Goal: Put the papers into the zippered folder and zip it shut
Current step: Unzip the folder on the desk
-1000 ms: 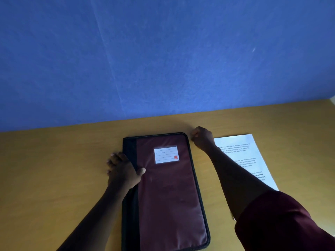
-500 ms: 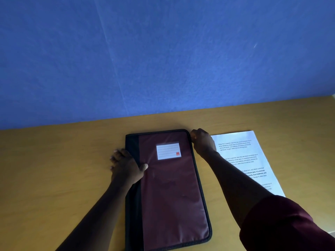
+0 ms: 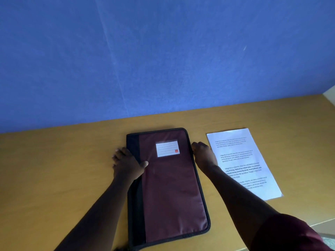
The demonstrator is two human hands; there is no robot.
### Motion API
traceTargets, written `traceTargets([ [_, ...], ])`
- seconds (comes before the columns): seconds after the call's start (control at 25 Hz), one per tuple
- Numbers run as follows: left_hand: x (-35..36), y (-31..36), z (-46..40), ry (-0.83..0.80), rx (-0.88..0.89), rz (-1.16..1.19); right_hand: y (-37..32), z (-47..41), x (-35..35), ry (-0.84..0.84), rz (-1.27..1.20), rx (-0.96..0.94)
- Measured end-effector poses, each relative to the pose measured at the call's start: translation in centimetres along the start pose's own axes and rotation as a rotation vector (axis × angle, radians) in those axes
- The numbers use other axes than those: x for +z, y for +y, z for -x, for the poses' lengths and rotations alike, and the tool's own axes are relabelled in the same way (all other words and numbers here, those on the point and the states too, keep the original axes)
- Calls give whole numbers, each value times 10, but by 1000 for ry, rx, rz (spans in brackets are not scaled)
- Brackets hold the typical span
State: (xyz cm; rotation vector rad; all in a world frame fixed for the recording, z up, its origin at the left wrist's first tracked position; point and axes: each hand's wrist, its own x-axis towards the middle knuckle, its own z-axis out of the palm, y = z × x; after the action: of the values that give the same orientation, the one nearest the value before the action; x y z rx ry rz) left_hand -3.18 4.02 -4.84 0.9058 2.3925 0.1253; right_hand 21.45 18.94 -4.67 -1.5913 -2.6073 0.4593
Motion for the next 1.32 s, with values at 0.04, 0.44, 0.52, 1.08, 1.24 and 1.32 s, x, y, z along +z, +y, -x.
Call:
traceTargets([
  [0.04, 0, 0, 1, -5, -3, 5, 0, 5, 0, -3, 6, 0],
  [0.44, -5, 3, 10, -30, -15, 42, 3, 63, 2, -28, 19, 25],
  [0.52, -6, 1, 12, -33, -2, 64, 4, 75, 4, -33, 10, 31],
  [1.08, 21, -63, 73, -95, 249, 16, 4, 131, 9, 4, -43, 94],
  [1.24, 35, -86, 100, -99, 295, -19, 6, 153, 12, -8, -30, 106],
  [1.32, 40, -94, 112, -110, 306, -26, 8, 164, 13, -11, -29, 114],
])
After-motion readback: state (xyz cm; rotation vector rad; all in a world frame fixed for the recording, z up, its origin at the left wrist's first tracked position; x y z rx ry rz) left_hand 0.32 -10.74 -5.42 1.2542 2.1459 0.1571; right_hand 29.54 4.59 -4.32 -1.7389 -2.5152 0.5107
